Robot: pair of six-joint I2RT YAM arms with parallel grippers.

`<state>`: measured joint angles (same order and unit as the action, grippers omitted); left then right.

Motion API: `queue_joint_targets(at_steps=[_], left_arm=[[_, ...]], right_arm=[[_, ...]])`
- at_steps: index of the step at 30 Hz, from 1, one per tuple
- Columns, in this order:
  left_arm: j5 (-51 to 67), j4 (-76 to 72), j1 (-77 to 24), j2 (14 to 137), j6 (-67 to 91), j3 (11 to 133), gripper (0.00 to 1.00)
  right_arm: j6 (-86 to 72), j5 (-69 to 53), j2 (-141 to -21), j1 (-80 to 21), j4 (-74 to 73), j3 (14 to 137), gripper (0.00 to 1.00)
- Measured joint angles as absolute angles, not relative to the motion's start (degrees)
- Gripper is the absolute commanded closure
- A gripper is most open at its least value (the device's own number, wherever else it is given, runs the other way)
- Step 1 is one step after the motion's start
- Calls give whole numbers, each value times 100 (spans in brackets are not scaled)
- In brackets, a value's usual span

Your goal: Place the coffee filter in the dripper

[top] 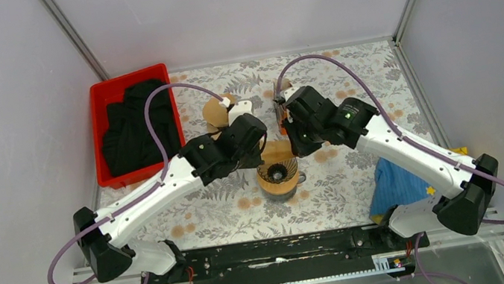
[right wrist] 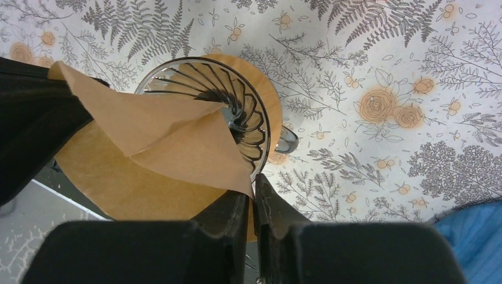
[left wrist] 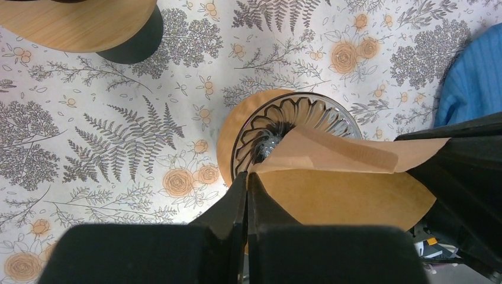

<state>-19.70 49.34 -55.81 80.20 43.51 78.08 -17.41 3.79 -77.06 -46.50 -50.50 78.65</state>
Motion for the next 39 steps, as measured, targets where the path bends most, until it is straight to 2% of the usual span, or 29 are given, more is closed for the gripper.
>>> queue_joint_targets(at_steps=[15, 19, 25, 34, 39], left_arm=[[-1487, 4987, -5369, 8082, 4104, 7765, 97], [-1378, 5011, -5349, 8167, 4045, 7732, 92], [-1299, 5068, -5345, 8256, 3992, 7730, 81], [-1299, 5070, -5345, 8261, 3964, 7730, 60], [-1299, 5070, -5317, 8261, 3935, 7730, 57]], right_arm=[[-1337, -123, -8003, -4287, -5057, 7793, 76], [-1269, -126, -8064, -4268, -5085, 7793, 68], [-1214, -137, -8075, -4263, -5129, 7793, 63], [-1151, -143, -8079, -4259, -5157, 7793, 60], [-1129, -141, -8082, -4259, -5159, 7793, 59]])
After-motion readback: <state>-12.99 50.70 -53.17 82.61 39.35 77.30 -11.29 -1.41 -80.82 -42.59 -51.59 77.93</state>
